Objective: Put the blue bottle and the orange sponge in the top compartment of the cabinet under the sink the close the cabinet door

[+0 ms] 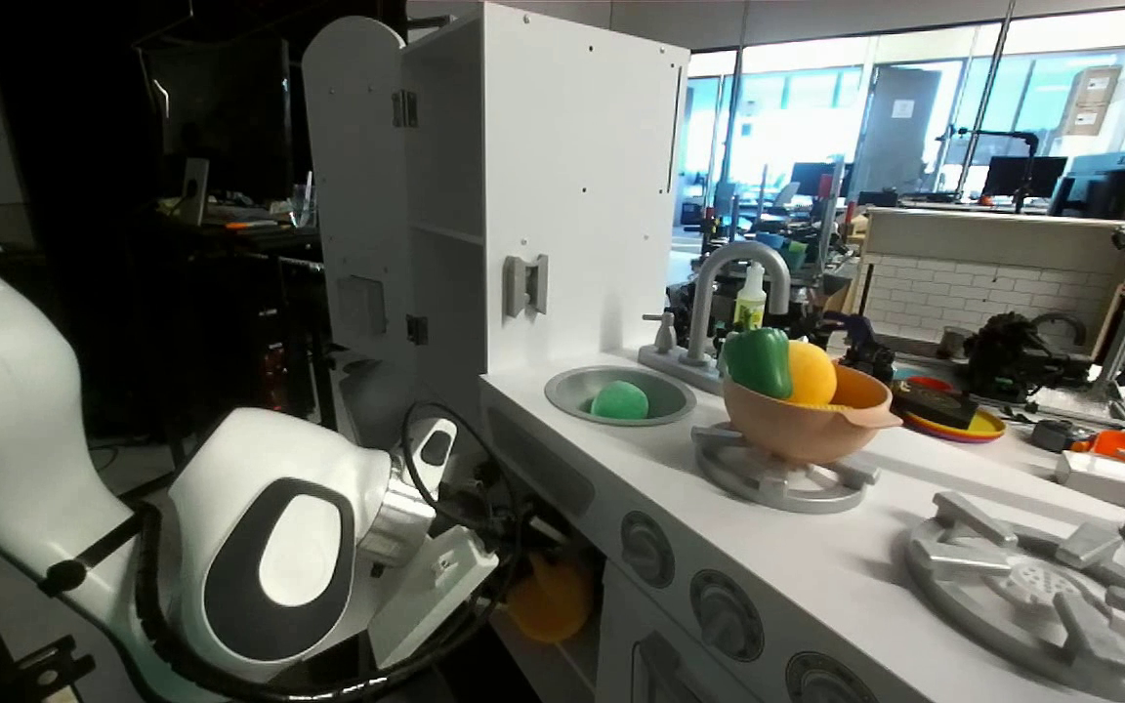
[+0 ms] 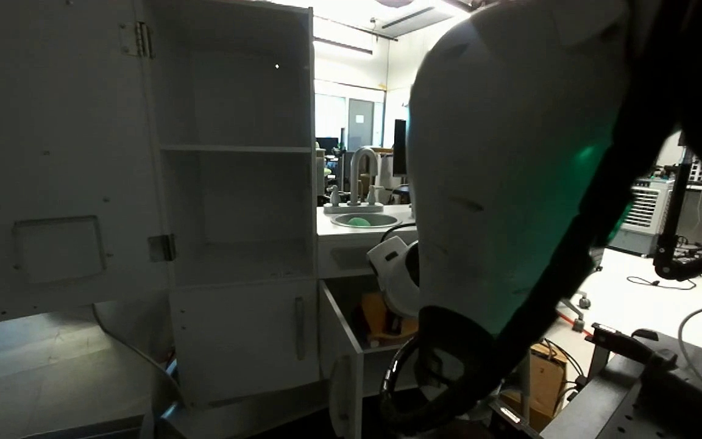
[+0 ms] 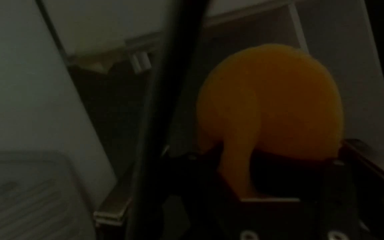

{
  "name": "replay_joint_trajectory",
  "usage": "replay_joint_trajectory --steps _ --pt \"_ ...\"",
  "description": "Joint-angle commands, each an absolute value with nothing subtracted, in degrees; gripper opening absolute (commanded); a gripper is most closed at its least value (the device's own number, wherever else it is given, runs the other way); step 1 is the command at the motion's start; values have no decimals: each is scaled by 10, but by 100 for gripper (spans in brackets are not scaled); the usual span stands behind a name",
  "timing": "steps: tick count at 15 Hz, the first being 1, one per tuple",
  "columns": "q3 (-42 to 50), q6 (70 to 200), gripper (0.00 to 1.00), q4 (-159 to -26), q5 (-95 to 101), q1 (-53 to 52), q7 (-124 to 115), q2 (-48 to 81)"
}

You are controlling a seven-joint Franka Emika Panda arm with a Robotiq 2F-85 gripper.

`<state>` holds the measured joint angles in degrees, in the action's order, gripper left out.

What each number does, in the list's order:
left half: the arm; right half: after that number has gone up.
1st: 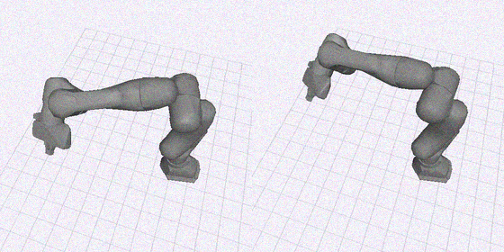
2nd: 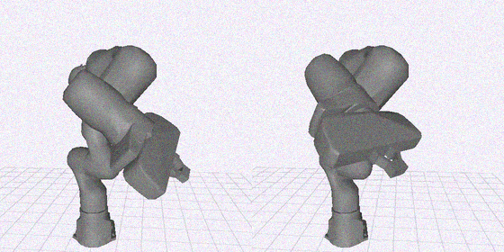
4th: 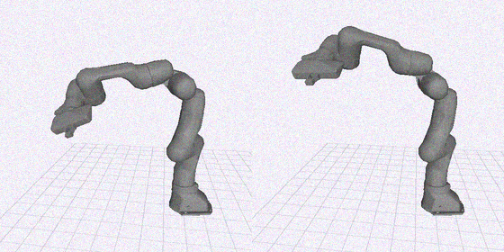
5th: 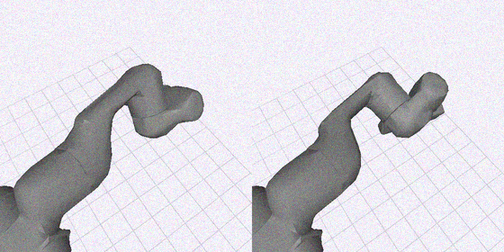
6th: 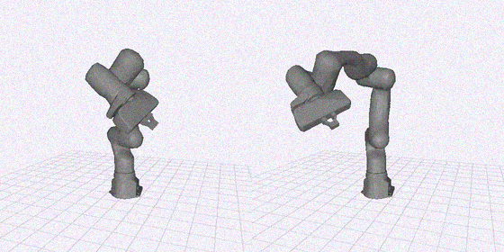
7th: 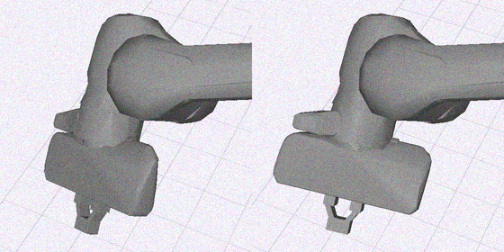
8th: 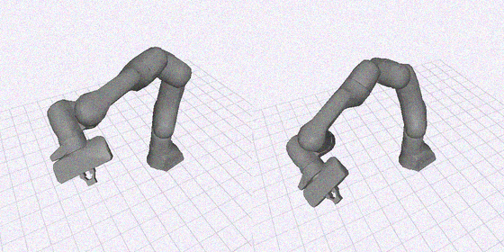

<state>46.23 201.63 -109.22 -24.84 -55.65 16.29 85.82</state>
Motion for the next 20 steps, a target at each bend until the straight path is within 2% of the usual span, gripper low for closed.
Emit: replay_joint_trajectory --steps 1,11,20 --pt "421 2107 0 -1100 -367 -527 308 858" --pt "283 2160 0 -997 -537 -414 598 850" --pt "279 2137 0 -940 -526 -409 594 850"
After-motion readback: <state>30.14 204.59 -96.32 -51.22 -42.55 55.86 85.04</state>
